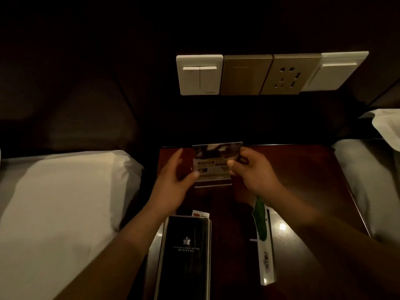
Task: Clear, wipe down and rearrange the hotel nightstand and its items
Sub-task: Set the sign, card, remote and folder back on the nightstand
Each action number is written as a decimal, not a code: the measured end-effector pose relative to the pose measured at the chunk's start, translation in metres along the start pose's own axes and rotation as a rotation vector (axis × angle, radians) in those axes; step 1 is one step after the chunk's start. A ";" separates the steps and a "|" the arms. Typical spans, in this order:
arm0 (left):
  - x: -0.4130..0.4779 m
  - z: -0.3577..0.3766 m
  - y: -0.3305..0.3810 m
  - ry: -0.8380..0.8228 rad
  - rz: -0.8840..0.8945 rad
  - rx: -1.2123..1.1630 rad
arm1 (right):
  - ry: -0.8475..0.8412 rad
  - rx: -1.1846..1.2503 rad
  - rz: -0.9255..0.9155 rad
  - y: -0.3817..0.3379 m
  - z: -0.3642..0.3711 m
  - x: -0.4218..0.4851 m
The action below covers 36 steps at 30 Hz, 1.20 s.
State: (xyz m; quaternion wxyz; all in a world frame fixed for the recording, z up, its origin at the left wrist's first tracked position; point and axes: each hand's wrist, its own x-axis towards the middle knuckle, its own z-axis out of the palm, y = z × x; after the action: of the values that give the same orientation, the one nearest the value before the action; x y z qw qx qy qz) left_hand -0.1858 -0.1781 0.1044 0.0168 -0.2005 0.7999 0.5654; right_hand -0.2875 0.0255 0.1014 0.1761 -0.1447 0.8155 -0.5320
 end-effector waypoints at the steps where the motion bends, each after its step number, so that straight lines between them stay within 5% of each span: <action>1: 0.016 0.006 0.005 -0.016 0.011 -0.063 | -0.005 0.029 0.004 -0.003 0.005 0.001; 12: 0.026 0.011 -0.036 0.091 -0.008 -0.178 | -0.012 -0.004 0.081 -0.005 0.004 -0.010; 22: 0.000 -0.011 -0.055 0.180 -0.097 -0.053 | 0.339 0.031 0.294 0.004 -0.012 -0.165; 27: -0.064 0.003 -0.067 0.210 -0.239 -0.172 | 0.091 -0.542 0.416 0.026 0.028 -0.196; 36: -0.068 0.013 -0.066 0.175 -0.261 -0.111 | 0.410 -0.359 0.445 0.045 0.023 -0.137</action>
State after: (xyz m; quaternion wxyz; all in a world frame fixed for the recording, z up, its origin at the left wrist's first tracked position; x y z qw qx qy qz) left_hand -0.1036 -0.1645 0.0581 0.0091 -0.3517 0.7330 0.5822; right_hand -0.1568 0.0825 0.0696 0.0920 0.1175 0.9261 -0.3466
